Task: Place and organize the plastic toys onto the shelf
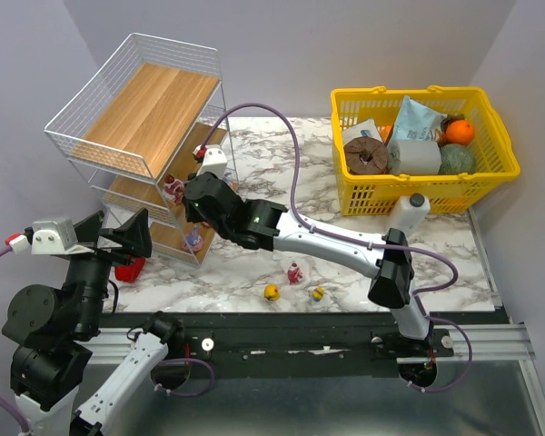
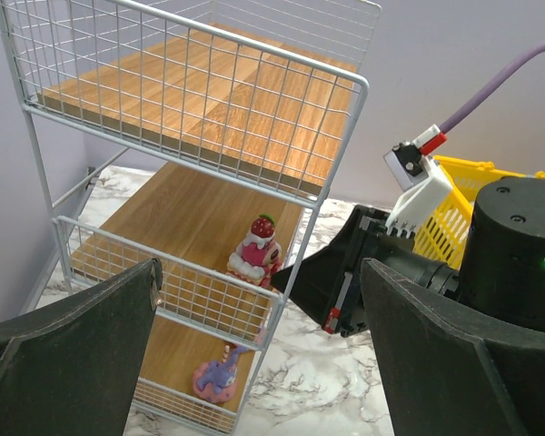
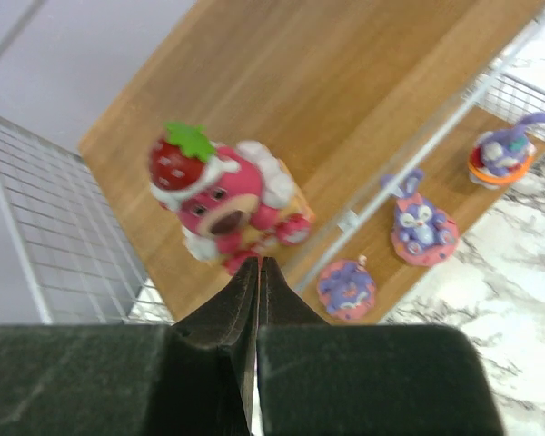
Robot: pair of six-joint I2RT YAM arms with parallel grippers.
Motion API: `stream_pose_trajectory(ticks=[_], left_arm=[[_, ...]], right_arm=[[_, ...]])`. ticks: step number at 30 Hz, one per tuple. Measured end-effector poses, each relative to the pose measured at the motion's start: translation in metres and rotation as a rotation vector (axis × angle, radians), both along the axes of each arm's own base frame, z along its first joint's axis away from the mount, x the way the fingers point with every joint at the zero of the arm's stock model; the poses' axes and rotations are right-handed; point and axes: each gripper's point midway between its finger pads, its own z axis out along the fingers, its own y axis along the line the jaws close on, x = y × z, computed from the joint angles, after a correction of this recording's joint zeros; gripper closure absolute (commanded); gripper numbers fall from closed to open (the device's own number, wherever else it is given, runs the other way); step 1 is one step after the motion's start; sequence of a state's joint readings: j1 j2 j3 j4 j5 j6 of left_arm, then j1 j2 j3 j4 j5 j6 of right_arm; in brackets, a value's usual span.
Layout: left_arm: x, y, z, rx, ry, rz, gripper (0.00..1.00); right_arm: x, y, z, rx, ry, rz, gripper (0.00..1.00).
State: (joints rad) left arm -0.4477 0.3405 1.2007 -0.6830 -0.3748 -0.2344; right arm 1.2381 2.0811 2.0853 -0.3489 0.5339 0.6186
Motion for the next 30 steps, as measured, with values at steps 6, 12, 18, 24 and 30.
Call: stream_pose_trajectory(ticks=[6,12,18,24,30], left_arm=[[0.0,0.0,0.0,0.0,0.0,0.0,0.01],[0.0,0.0,0.0,-0.001,-0.001,0.0,0.01],[-0.002,0.0,0.0,-0.002,-0.006,-0.006,0.01],[0.0,-0.007,-0.005,0.009,0.006,-0.038,0.01],[0.004,-0.015,-0.013,0.015,0.025,-0.07,0.01]], right_arm=[[-0.007,-0.03,-0.013,-0.065,0.023,-0.023,0.77],[-0.025,-0.107,-0.013,-0.098,0.039,-0.083,0.45],[-0.051,-0.187,-0.076,-0.215,0.106,-0.128,0.19],[-0.079,-0.253,-0.179,-0.476,0.187,-0.098,0.08],[-0.088,-0.279,-0.205,-0.533,0.155,-0.034,0.07]])
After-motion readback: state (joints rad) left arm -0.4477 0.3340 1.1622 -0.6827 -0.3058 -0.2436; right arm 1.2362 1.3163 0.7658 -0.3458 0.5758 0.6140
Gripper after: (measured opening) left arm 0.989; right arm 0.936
